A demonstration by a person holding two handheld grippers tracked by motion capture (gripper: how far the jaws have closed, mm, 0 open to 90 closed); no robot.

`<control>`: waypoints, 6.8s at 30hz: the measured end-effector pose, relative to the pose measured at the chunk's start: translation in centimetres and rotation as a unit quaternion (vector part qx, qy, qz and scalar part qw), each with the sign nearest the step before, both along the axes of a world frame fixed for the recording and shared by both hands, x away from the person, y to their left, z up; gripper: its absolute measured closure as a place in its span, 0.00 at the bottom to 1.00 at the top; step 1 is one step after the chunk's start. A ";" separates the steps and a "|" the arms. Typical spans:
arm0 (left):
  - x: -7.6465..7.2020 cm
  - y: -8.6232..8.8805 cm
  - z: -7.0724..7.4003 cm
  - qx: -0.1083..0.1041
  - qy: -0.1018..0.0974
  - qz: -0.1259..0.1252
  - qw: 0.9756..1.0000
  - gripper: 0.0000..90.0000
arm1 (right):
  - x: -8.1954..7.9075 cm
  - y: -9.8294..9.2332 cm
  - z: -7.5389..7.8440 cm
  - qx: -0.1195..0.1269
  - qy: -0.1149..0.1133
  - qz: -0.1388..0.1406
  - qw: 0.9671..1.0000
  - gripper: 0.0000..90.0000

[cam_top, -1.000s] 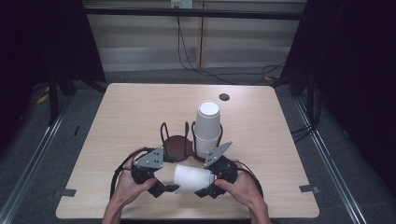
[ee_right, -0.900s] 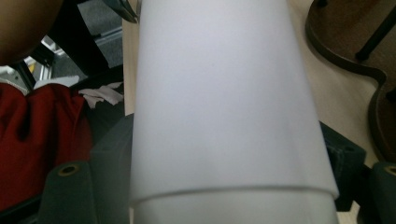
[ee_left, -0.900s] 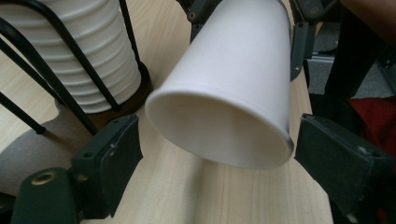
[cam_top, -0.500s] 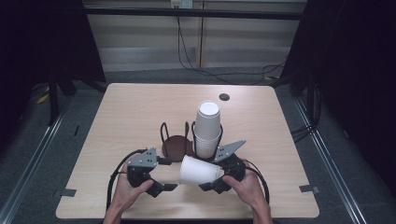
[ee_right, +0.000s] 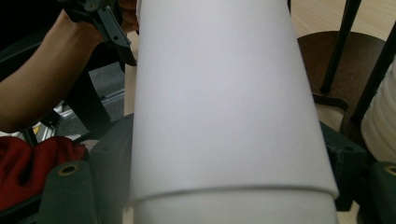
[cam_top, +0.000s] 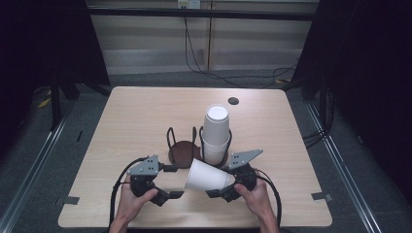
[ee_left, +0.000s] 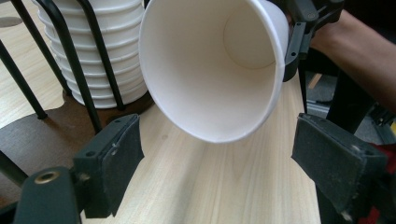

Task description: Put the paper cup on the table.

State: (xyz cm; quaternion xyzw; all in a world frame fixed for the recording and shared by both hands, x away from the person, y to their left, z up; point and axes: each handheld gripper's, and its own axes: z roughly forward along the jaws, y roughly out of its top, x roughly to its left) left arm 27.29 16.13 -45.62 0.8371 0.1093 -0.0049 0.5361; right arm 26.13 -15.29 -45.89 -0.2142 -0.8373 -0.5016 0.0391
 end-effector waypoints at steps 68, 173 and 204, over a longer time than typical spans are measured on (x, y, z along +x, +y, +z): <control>0.0 -1.4 -0.3 -0.113 0.029 -0.016 0.993 0.06 | -0.6 2.6 -1.3 0.095 -0.040 0.051 0.993 0.26; 3.6 6.8 4.3 0.146 0.037 0.186 0.971 0.13 | -3.4 -2.5 -5.3 0.141 -0.252 -0.304 0.908 0.15; 11.2 5.1 8.8 0.311 0.028 0.199 0.929 0.13 | -3.5 -2.5 -5.3 0.143 -0.254 -0.305 0.907 0.15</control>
